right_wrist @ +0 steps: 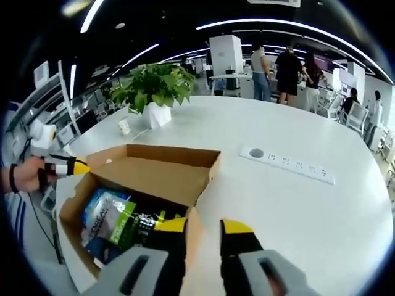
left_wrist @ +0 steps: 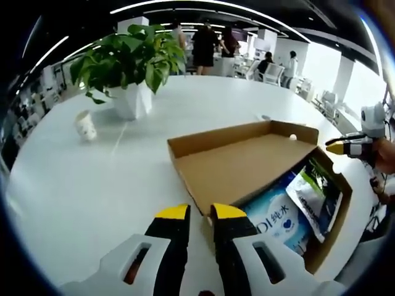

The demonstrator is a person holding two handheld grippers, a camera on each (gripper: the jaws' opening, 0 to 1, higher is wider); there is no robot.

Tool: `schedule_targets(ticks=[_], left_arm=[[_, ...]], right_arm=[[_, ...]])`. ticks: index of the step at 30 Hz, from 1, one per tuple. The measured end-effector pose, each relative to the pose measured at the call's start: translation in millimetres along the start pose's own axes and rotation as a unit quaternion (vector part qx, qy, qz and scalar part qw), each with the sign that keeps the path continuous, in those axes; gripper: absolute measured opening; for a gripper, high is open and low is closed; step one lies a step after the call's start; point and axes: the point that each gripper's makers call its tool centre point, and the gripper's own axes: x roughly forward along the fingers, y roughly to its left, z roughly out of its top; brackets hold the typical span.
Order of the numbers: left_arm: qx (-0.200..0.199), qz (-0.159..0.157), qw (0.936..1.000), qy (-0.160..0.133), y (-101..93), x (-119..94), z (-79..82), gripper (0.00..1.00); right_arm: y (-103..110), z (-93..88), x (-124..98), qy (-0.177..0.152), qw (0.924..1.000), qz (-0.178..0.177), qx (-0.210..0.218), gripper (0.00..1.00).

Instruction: Operate the shoe box by opening the lid, removing the specified soft item, and placing it in the target area until the item is outside and the box remains undamaged.

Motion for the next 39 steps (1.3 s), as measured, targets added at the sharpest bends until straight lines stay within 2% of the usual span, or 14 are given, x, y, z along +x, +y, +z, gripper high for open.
schedule_targets(ticks=[4,9,14,27,39], left_arm=[[-0.024,-0.01,0.9996,-0.009,-5.4,-3.2,0.4,0.14],[-0.017,-0.008,0.9998,-0.008,-7.4,-8.8,-3.7,0.14],[-0.012,0.0,0.9999,-0.012,-5.0,-19.8,-6.5,0.15],[0.003,0.002,0.9999,-0.014,-6.0,-44.4,-16.4,0.16],[0.019,-0.015,0.9996,-0.014,-25.0,-57.9,-24.7,0.19]], right_arm=[[-1.9,-8.4,-9.9,-0.004,0.9999,-0.005,0.013,0.17],[-3.5,-18.8,-19.0,-0.005,0.9997,-0.006,0.025,0.18],[-4.1,-21.4,-31.2,-0.014,0.9994,-0.006,0.03,0.19],[-3.9,-37.4,-60.7,-0.028,0.9992,0.004,0.03,0.27],[-14.6,-59.9,-92.9,-0.033,0.9985,0.001,0.044,0.34]])
